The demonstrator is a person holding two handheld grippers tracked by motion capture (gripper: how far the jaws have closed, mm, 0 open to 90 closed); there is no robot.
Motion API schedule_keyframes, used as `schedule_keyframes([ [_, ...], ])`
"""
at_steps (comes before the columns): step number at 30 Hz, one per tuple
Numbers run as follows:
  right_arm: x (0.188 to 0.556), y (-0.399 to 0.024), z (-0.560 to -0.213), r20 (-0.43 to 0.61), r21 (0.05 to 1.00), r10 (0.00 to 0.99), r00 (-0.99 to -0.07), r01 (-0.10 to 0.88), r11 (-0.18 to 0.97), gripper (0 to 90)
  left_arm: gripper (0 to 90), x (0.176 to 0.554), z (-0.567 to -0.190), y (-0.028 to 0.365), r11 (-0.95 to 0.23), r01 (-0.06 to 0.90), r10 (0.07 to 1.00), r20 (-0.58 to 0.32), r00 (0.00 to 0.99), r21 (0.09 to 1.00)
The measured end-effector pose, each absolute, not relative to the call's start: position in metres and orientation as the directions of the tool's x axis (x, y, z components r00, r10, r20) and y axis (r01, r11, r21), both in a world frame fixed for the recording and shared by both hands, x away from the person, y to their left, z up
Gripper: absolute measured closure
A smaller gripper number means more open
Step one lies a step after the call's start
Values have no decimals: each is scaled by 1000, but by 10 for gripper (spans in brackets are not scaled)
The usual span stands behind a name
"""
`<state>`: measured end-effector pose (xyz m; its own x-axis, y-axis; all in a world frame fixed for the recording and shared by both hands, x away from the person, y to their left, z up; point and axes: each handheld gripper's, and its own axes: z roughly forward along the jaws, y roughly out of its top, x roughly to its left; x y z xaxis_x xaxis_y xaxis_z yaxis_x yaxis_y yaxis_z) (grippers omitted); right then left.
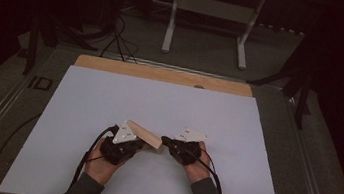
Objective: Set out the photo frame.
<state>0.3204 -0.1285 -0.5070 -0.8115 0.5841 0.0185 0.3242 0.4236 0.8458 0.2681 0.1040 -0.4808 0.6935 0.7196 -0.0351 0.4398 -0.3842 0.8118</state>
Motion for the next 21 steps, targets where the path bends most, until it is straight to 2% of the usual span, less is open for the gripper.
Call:
schedule_keyframes([
  [21,312,-120,-507,-2,840,533,-846,288,460,897,895,271,-485,112,-378,459,737,-39,675,804],
])
